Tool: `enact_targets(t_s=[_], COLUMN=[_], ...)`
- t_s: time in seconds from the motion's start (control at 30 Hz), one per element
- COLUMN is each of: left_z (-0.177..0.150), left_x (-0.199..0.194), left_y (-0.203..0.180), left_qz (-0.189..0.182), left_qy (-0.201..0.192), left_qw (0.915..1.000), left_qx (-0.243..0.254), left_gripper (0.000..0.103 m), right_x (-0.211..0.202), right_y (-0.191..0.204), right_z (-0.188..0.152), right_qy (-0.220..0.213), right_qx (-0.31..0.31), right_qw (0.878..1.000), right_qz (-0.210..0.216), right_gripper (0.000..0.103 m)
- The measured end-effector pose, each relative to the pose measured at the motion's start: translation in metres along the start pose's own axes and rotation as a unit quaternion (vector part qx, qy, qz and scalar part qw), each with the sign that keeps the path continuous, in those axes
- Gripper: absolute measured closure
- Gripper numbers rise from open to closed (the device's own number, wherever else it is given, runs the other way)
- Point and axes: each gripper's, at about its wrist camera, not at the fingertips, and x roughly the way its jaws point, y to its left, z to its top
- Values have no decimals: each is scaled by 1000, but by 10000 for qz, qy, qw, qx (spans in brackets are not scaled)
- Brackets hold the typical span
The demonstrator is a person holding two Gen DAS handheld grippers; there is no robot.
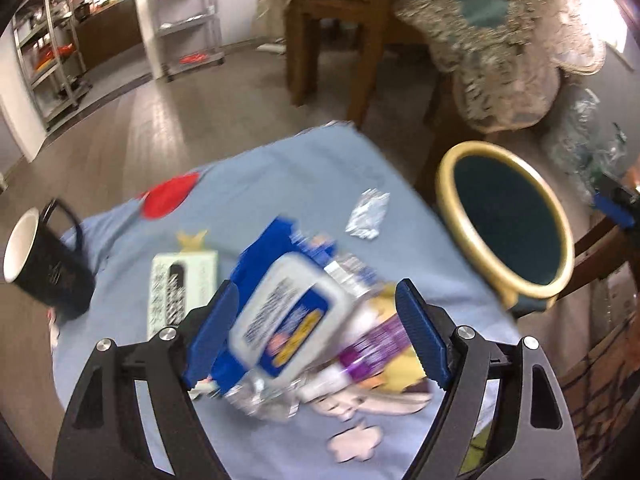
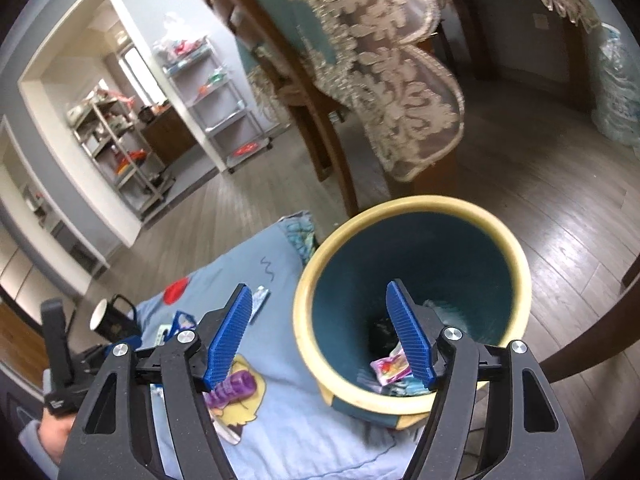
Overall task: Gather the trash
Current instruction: 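Grasp the blue-white wet-wipes pack with the left gripper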
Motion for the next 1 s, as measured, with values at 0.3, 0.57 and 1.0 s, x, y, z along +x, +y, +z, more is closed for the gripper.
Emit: enact_targets(t_s=[0.3, 0.57, 1.0], left_z=[-26, -24, -13], left_x=[30, 51, 28], left_y=[-3, -11, 1], left_qz=[221, 470, 271], left_qy=[373, 491, 218], left_qw=[9985, 9970, 9994], left_qx=[328, 363, 20], left_gripper=[31, 44, 83], right_x=[20, 26, 28], right_y=[31, 34, 35], right_z=[-12, -16, -19], right_qy=[362, 457, 500], right_qx=[-501, -586, -629], right_qw=[9980, 9972, 9967], right_qz=[134, 92, 137], right_gripper=[32, 32, 32])
